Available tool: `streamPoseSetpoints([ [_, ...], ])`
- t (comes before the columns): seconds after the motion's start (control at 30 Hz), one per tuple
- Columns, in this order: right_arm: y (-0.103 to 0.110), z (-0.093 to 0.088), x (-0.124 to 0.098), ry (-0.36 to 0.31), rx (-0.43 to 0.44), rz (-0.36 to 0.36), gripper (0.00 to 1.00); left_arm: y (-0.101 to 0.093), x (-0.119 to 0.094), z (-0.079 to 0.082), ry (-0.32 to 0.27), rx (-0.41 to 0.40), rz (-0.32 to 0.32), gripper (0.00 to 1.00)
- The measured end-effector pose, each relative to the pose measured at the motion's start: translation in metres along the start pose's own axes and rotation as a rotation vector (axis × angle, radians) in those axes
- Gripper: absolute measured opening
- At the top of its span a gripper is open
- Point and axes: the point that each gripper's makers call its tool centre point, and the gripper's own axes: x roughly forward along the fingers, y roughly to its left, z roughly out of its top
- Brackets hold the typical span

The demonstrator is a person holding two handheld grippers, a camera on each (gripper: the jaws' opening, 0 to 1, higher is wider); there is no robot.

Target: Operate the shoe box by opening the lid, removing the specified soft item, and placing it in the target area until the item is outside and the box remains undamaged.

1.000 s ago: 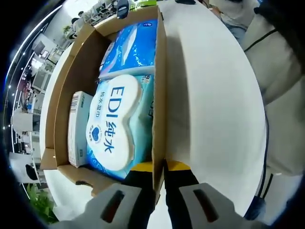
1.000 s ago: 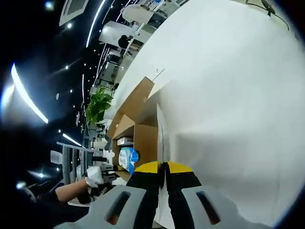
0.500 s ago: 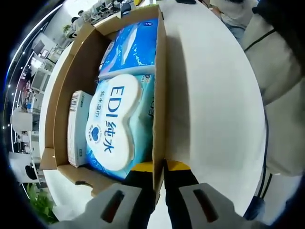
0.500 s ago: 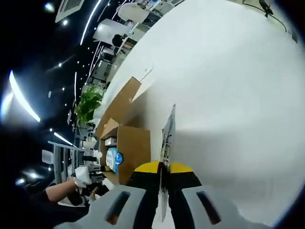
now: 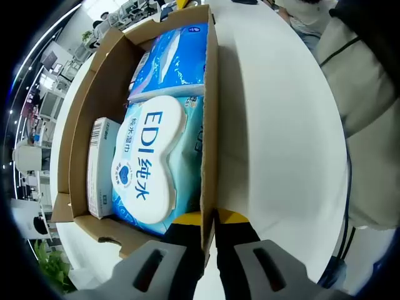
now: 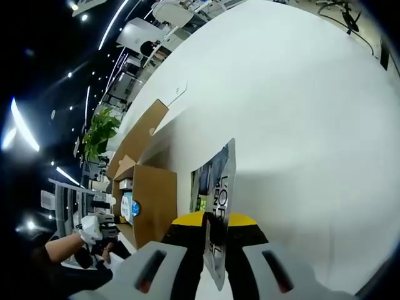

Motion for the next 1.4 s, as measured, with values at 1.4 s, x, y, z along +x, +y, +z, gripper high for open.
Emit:
streamPoseSetpoints([
  [1.4, -0.065, 0.001, -0.007, 0.005, -0.304, -0.396, 0.18, 0.0, 0.0, 0.0, 0.01, 0.003, -0.004, 0.04],
])
